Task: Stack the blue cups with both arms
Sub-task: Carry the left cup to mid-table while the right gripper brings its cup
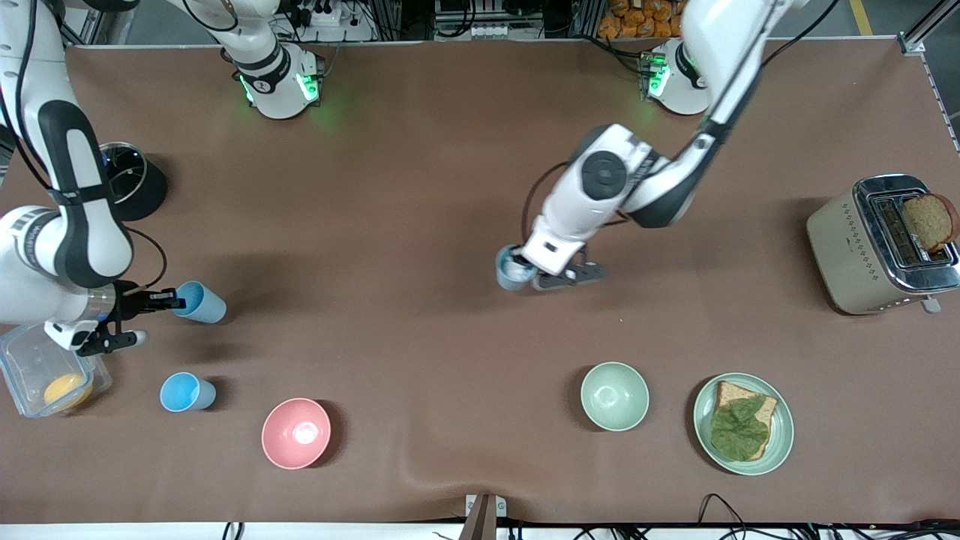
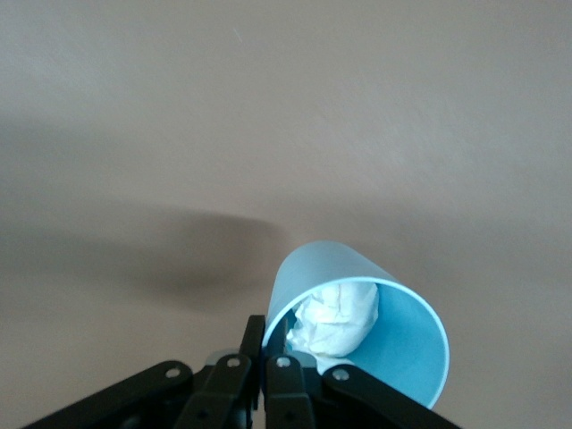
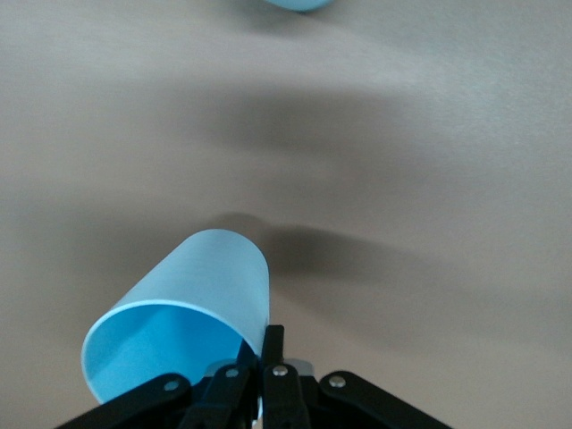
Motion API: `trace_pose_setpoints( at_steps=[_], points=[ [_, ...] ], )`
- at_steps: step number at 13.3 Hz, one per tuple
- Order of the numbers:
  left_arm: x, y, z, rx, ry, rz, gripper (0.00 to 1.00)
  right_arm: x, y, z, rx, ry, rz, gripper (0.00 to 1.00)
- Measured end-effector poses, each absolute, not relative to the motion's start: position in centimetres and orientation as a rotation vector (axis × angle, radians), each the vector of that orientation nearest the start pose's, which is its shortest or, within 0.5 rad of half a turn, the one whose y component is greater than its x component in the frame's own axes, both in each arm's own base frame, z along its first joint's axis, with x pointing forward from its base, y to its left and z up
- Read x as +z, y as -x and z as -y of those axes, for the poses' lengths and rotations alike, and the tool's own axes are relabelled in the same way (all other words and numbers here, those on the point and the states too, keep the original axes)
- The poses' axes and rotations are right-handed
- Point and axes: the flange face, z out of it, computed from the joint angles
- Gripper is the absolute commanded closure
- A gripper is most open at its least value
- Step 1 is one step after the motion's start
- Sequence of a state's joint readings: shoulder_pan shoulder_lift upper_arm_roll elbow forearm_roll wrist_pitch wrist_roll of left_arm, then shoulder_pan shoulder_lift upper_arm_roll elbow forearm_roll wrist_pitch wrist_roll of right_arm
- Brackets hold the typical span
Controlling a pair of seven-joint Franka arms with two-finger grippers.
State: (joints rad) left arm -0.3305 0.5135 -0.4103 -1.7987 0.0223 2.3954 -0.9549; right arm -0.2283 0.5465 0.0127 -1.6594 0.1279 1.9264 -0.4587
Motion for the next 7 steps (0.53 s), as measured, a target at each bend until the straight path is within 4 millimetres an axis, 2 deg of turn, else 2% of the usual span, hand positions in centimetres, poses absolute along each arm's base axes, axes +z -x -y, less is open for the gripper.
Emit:
trace_pose_setpoints(
  at_steps=[2, 3, 6, 7],
  points=[
    [28.0, -49.5, 45.9, 0.132, 3.314, 0.494, 1.0, 30.5, -64.5, 10.9, 0.38, 2.894, 0.232, 1.0],
    [27.2, -49.0, 47.0, 0.152, 3.304, 0.53, 1.0, 32.1, -65.0, 9.1, 0.408, 2.896, 0.205, 1.0],
    [25.0, -47.7, 49.3, 0.161, 3.262, 0.586, 1.0, 35.8, -65.7, 2.2, 0.477, 2.927, 0.098, 1.0],
    [24.3, -47.2, 49.8, 0.161, 3.248, 0.592, 0.96, 36.7, -65.5, -0.6, 0.5, 2.94, 0.06, 1.0]
  ],
)
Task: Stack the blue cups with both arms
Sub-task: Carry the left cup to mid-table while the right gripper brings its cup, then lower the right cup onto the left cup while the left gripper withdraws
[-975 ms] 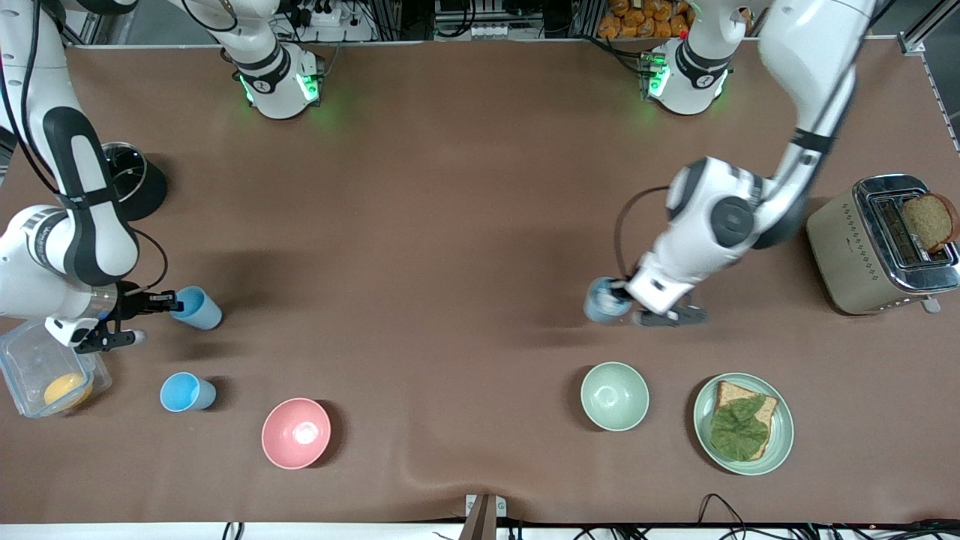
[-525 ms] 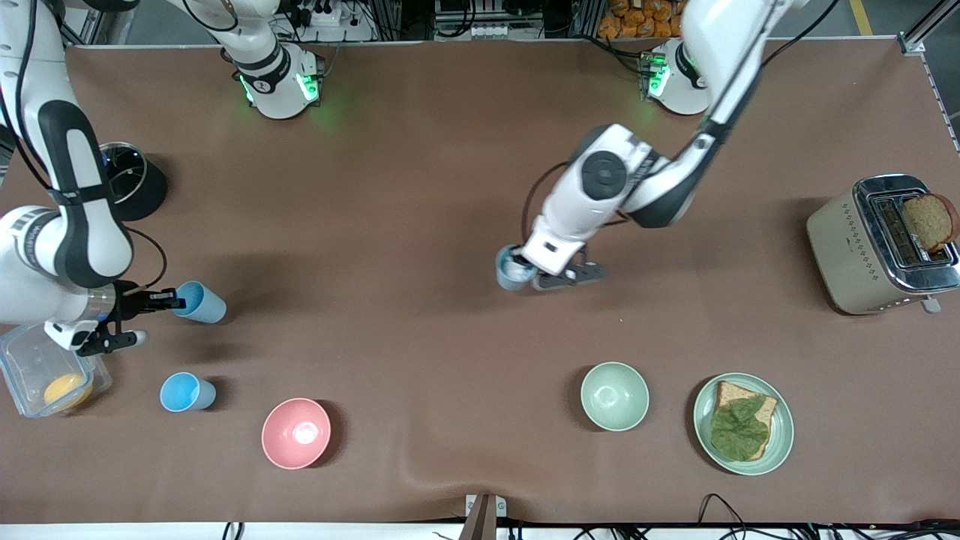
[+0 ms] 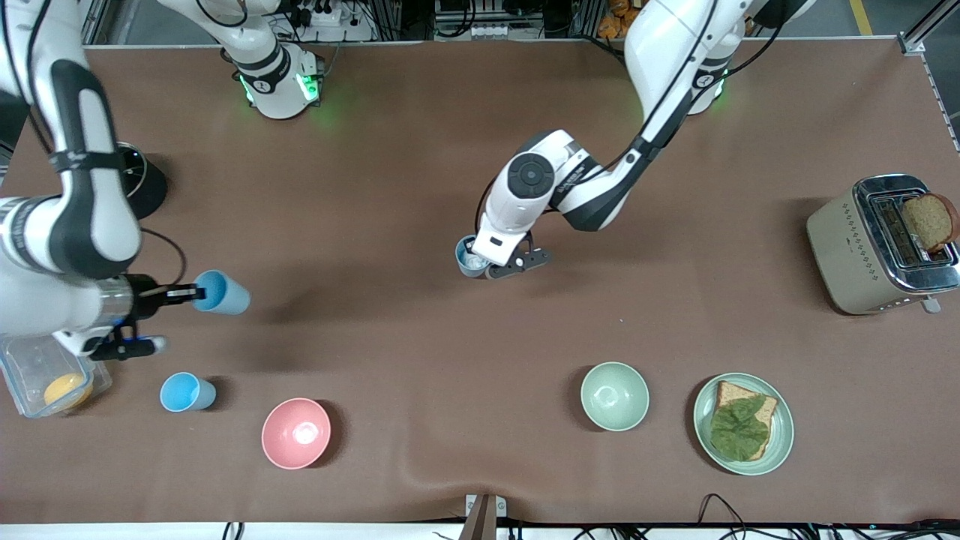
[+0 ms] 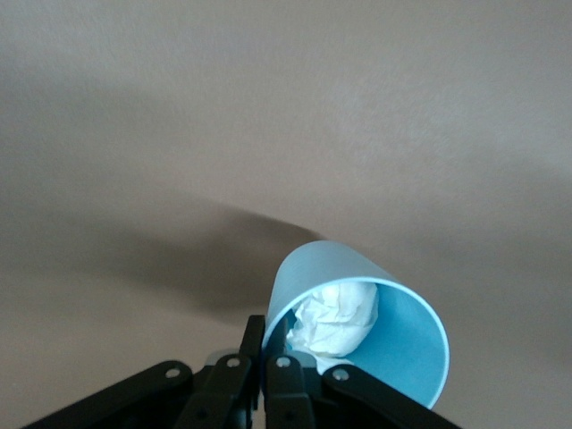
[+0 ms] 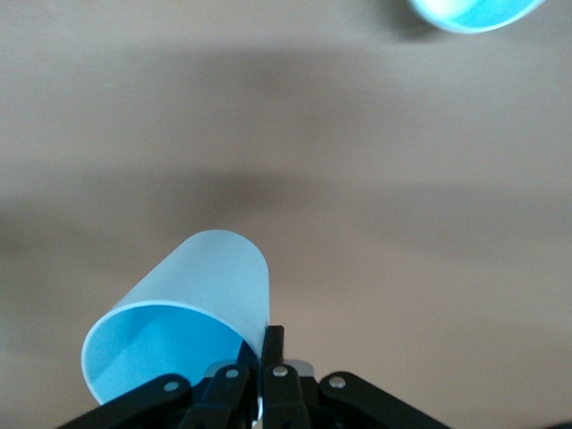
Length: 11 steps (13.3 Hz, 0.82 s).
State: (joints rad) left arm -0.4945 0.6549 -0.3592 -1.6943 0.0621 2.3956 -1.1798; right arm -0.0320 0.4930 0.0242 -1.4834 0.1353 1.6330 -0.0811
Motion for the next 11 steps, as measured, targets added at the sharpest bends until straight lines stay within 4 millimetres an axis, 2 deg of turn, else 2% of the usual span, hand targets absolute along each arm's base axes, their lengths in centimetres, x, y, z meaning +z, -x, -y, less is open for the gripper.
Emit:
trace_pose_setpoints(
  at_steps=[1, 2, 3, 5, 6, 7, 9, 11],
  points=[
    [23.7, -46.9, 50.0, 0.164, 3.237, 0.594, 0.71, 37.7, -65.2, -3.6, 0.518, 2.955, 0.023, 1.0],
    [23.3, -46.8, 50.0, 0.168, 3.23, 0.6, 0.3, 38.6, -64.7, -6.7, 0.532, 2.971, -0.013, 1.0],
    [23.1, -46.9, 49.9, 0.169, 3.226, 0.605, 0.0, 39.8, -64.0, -10.3, 0.54, 2.991, -0.053, 1.0],
    [23.2, -47.3, 49.7, 0.156, 3.223, 0.623, 0.0, 41.5, -62.0, -17.8, 0.535, 3.033, -0.128, 1.0],
    [23.4, -47.5, 49.7, 0.134, 3.22, 0.633, 0.0, 41.9, -61.0, -21.0, 0.536, 3.046, -0.162, 1.0],
    [23.7, -47.8, 49.8, 0.101, 3.216, 0.642, 0.0, 41.9, -60.2, -23.4, 0.537, 3.048, -0.194, 1.0],
    [25.3, -48.5, 49.6, 0.03, 3.202, 0.642, 0.0, 41.9, -59.8, -25.1, 0.528, 3.023, -0.235, 1.0],
    [29.0, -49.9, 48.3, -0.021, 3.18, 0.662, 0.0, 41.7, -59.7, -26.7, 0.501, 2.988, -0.309, 1.0]
  ],
)
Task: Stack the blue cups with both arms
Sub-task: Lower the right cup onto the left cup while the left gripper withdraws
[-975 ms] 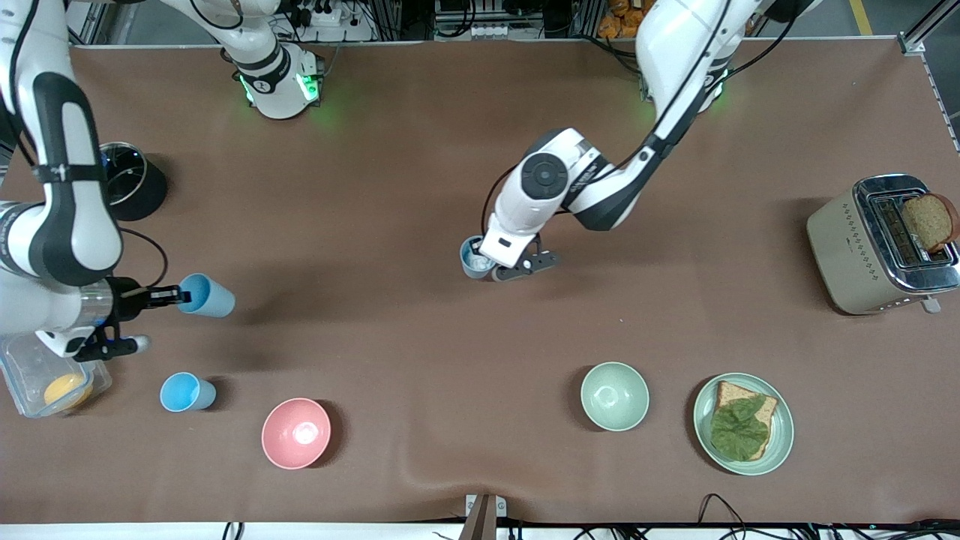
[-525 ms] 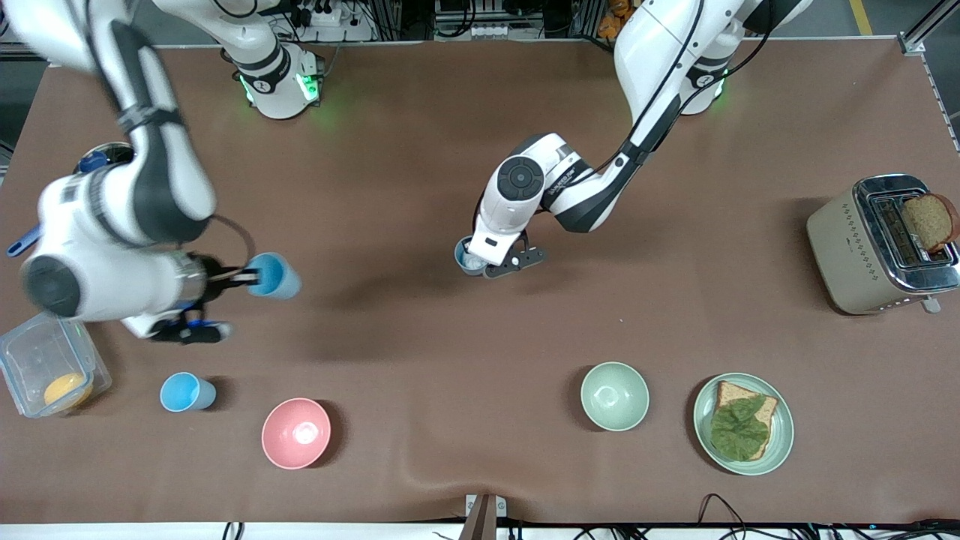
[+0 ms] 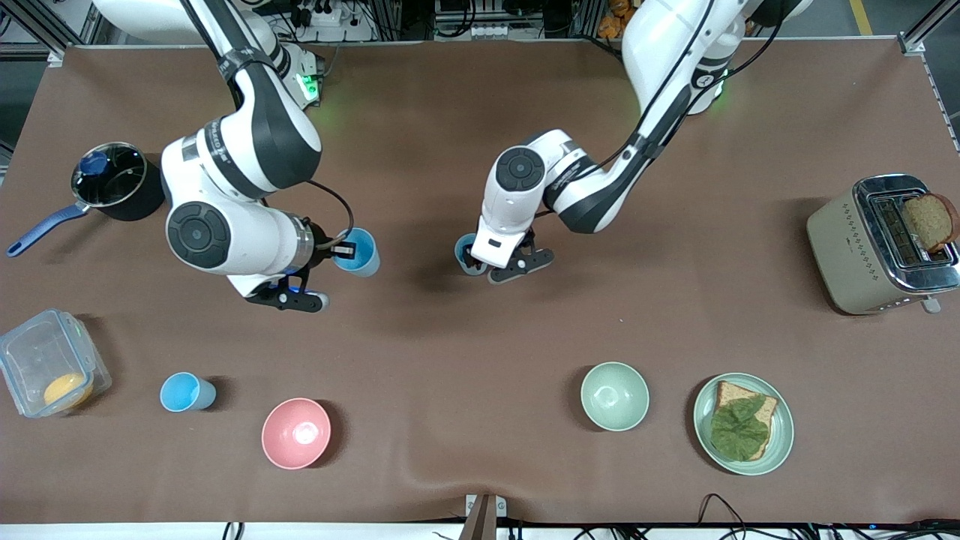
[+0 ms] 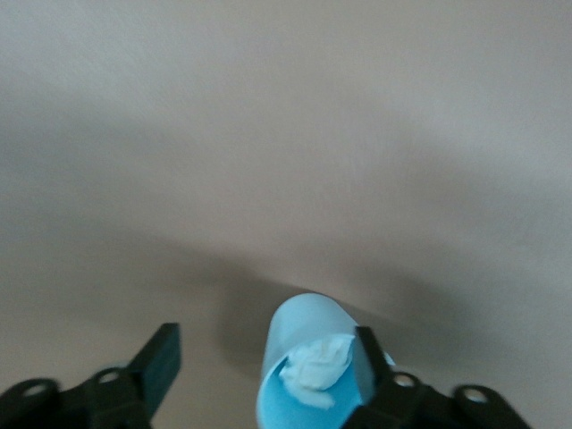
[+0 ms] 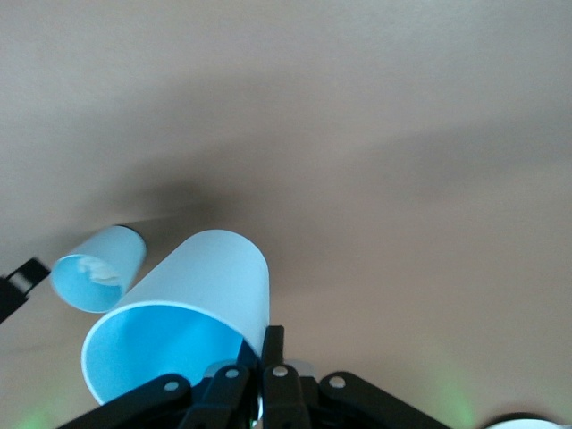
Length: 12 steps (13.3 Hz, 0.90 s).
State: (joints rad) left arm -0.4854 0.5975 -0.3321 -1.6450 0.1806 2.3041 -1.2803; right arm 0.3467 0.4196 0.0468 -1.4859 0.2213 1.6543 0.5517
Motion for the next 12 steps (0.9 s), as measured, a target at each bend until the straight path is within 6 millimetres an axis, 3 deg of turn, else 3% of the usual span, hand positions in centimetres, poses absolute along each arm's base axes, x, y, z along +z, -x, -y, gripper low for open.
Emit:
trace_pose_setpoints(
  at_steps=[4, 6, 9, 12],
  points=[
    [39.9, -53.3, 42.1, -0.153, 3.128, 0.804, 0.0, 41.3, -57.6, -32.9, 0.457, 2.958, -0.393, 1.0],
    [43.9, -54.9, 38.2, -0.206, 3.099, 0.846, 0.0, 40.2, -56.3, -36.5, 0.418, 2.952, -0.423, 1.0],
    [47.5, -57.3, 31.7, -0.249, 3.085, 0.74, 0.0, 36.8, -54.1, -41.7, 0.396, 2.954, -0.476, 1.0],
    [49.9, -59.1, 24.5, -0.233, 3.063, 0.555, 0.0, 33.6, -52.5, -44.5, 0.403, 2.967, -0.493, 1.0]
  ],
)
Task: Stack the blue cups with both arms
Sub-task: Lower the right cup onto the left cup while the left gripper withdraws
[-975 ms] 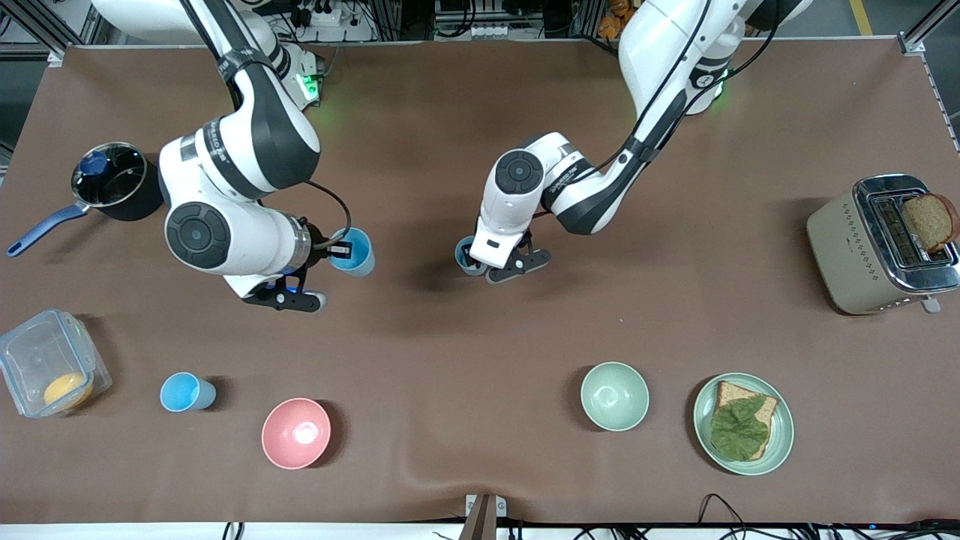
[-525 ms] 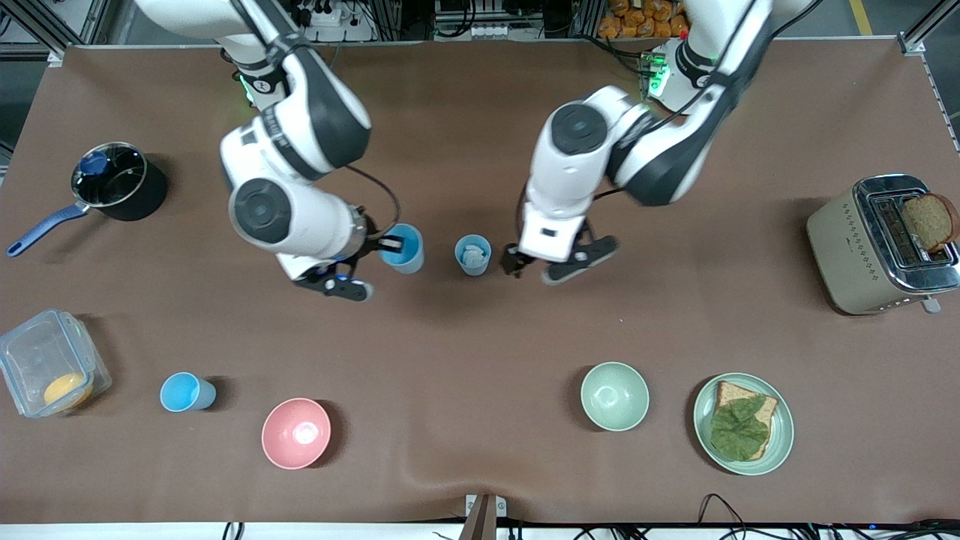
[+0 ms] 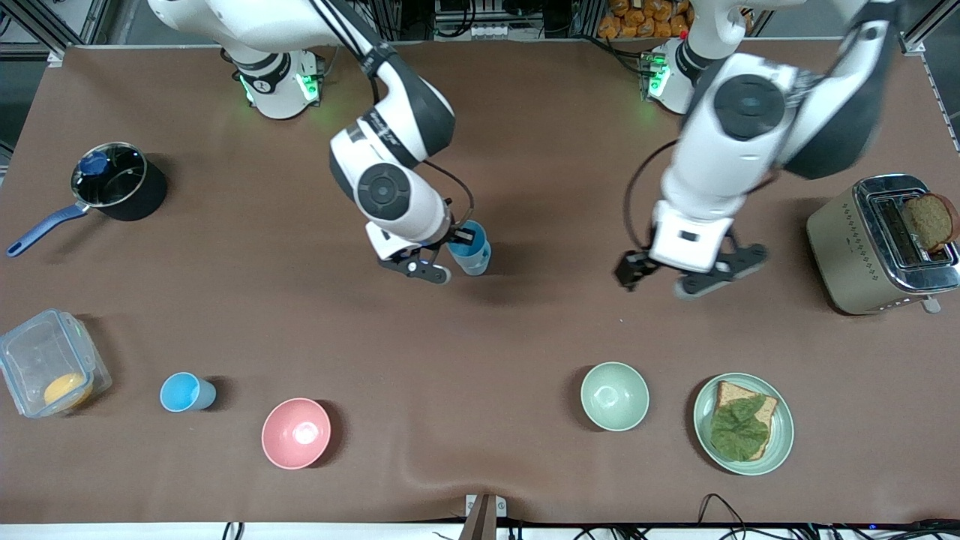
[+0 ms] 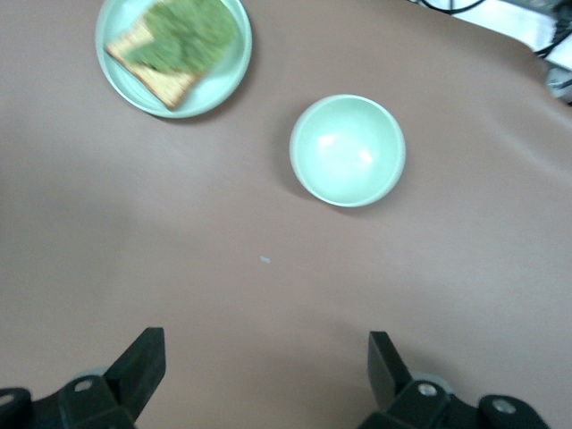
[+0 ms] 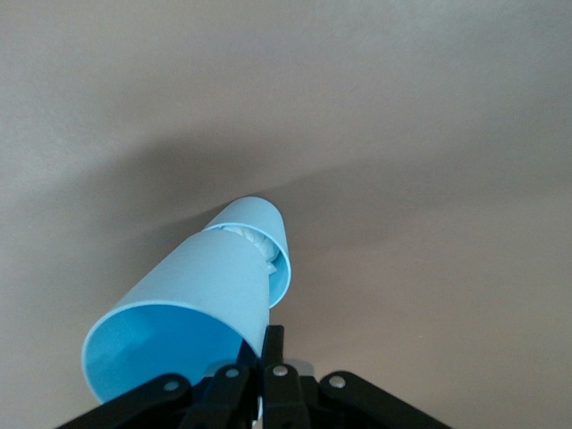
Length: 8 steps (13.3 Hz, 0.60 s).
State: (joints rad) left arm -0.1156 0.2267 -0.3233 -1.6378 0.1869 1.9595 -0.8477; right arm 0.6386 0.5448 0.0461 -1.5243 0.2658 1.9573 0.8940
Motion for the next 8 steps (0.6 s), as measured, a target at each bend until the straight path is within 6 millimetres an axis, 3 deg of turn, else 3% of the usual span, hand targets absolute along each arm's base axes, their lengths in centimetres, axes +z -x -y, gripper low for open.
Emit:
trace_pose_setpoints(
  at_steps=[4, 5, 6, 8],
  points=[
    [52.6, -59.7, 18.6, -0.221, 3.047, 0.374, 0.0, 31.8, -51.5, -44.8, 0.418, 2.981, -0.498, 0.99],
    [53.4, -59.7, 17.2, -0.198, 3.038, 0.328, 0.0, 31.8, -51.4, -44.8, 0.418, 2.981, -0.509, 0.53],
    [54.2, -59.6, 16.1, -0.177, 3.031, 0.291, 0.0, 31.7, -51.4, -44.8, 0.419, 2.98, -0.52, 0.01],
    [55.5, -59.3, 14.6, -0.15, 3.027, 0.246, 0.0, 31.8, -51.6, -44.6, 0.416, 2.979, -0.539, 0.0]
  ],
)
